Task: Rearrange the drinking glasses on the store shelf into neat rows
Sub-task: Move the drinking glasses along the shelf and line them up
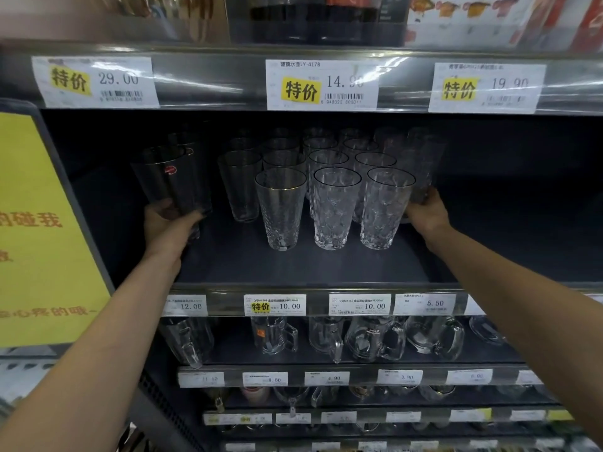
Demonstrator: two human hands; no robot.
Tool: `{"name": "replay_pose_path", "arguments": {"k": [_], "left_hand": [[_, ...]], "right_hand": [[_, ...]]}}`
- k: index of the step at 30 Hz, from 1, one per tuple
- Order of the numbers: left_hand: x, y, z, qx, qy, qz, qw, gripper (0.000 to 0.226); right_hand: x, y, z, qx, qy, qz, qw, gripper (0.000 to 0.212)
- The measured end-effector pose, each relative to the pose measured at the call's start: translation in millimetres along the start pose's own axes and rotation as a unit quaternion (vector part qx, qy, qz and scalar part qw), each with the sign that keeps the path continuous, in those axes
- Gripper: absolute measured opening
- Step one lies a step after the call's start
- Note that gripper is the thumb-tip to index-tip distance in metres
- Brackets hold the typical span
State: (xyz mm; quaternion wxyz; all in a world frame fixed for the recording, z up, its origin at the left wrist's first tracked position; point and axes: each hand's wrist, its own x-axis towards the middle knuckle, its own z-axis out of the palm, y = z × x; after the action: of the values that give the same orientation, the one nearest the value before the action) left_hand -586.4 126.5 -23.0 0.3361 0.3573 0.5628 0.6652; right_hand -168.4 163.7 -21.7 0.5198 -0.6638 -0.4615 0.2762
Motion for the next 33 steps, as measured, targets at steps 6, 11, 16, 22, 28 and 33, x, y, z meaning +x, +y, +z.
{"name": "replay_pose_path", "arguments": {"k": [6,11,16,22,28,33], "left_hand": [[-3.2,0.1,-0.9,-0.006,0.007,0.004,1.000,0.063],[-0.8,-0.3,-4.1,0.006,0.006,-0.003,1.000,0.069],[-1.4,0.9,-2.9,0.025,0.014,-0.001,1.000,0.068],[-4.8,4.0,-4.1,0.051,0.018,-0.016,0.998,0.076],[-17.9,14.0,-4.4,0.087,0.021,-0.034,0.995,0.064],[-41.5,27.1,-1.8,0.091,0.016,-0.072,0.993,0.040]], "right_hand": [[1.6,0.5,0.7,-0.023,0.000,0.002,1.000,0.074],[2.1,-0.6,0.6,-0.037,-0.001,0.001,0.999,0.078],[3.2,1.3,0.0,-0.029,-0.003,-0.007,1.000,0.076],[3.3,1.4,-2.9,-0.012,-0.016,0.003,1.000,0.089],[5.4,3.3,-5.8,0.001,-0.025,0.008,1.000,0.095],[-4.1,-2.9,-12.8,0.024,-0.044,0.018,0.999,0.088]]}}
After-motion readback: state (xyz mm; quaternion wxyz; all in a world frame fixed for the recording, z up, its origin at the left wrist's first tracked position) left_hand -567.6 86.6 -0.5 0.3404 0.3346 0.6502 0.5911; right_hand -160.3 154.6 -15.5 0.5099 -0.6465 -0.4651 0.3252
